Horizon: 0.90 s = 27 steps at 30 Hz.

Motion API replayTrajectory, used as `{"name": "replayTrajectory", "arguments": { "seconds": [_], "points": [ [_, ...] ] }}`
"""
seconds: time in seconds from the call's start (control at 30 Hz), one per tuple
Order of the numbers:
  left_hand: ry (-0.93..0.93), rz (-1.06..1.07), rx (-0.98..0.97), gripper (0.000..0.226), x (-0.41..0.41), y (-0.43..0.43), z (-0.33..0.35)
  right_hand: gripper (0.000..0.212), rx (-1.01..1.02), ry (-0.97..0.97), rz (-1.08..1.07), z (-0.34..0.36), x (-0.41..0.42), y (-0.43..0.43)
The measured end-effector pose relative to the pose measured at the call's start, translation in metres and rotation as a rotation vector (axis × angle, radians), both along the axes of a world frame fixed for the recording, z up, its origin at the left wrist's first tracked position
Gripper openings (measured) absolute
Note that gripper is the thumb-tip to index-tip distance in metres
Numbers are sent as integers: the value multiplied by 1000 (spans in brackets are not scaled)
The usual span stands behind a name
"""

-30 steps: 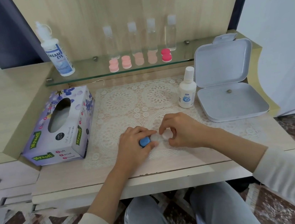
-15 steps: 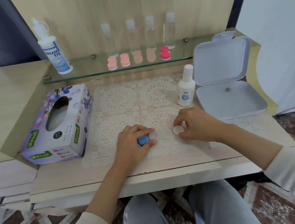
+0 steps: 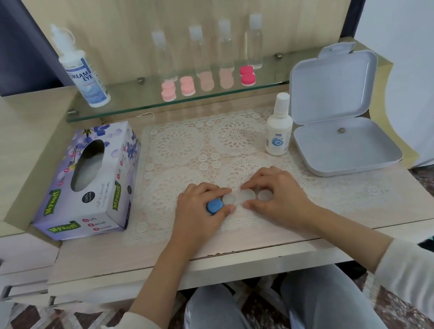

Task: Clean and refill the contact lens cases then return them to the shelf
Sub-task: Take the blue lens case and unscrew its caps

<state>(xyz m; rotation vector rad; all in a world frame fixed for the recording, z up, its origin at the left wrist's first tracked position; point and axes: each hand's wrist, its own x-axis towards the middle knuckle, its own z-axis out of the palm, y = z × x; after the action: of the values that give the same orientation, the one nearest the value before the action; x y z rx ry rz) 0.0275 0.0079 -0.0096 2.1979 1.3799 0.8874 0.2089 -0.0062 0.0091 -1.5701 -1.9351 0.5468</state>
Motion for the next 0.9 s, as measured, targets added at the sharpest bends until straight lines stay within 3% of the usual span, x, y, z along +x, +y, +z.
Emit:
{"name": "replayTrajectory", "arguments": {
  "seconds": [0.5, 0.63, 0.9],
  "points": [
    [64, -2, -115, 49, 13, 3, 15, 26, 50, 62, -78, 26, 49, -7],
    [120, -42, -43, 71, 37, 4, 16, 27, 77, 38, -165, 38, 81, -10],
    [345, -129, 73, 75, 62, 2, -5, 25, 89, 32, -347, 50, 137, -10]
  ]
}}
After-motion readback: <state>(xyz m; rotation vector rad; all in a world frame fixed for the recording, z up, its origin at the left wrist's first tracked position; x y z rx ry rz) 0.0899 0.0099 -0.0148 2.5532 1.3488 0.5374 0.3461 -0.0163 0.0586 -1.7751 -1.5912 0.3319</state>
